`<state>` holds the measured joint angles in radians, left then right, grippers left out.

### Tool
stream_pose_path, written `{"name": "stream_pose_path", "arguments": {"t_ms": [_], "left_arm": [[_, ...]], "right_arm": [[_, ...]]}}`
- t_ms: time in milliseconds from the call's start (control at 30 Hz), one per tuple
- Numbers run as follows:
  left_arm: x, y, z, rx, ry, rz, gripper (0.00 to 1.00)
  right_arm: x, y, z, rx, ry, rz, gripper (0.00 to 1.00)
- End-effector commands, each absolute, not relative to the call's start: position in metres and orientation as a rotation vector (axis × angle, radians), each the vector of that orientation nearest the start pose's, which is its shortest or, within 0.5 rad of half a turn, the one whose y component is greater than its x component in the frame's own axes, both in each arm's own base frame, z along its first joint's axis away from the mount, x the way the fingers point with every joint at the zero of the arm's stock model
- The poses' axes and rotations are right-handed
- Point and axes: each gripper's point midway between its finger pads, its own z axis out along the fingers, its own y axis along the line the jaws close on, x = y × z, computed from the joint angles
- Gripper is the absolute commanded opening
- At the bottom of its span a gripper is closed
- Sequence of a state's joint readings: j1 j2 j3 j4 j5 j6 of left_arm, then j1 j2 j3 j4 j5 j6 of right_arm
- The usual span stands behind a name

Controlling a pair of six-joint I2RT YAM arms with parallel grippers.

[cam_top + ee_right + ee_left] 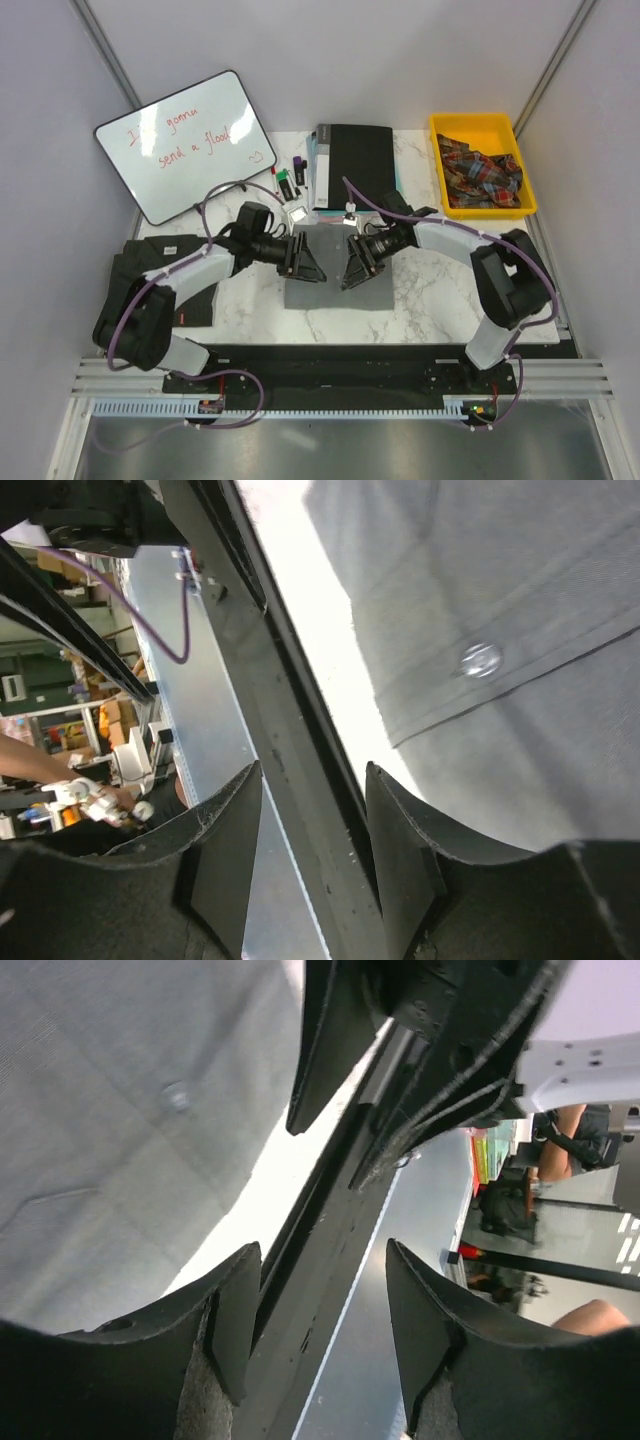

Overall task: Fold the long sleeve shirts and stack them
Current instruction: Fold the shirt

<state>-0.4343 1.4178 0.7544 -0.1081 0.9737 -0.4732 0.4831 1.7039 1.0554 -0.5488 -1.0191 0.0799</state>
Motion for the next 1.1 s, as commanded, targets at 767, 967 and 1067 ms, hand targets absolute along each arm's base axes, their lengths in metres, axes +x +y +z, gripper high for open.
{"name": "stream_pose_path", "arguments": {"t_ms": [767, 967, 1067], "left_arm": [[0.259, -0.187, 0.138, 0.289, 2.393, -1.009, 0.68], [0.310, -0.169, 0.119, 0.297, 2.505, -0.887, 0.76], [0.320, -0.169, 0.106, 0.321, 2.528, -0.889, 0.84]], "right_arm": [[0.288, 0.178, 0.093, -0.506, 2.655, 1.029, 0.70], [0.334, 0.155, 0.068, -0.382, 2.729, 0.850, 0.93], [0.346, 0.154, 0.057, -0.366, 2.737, 0.833, 0.93]]}}
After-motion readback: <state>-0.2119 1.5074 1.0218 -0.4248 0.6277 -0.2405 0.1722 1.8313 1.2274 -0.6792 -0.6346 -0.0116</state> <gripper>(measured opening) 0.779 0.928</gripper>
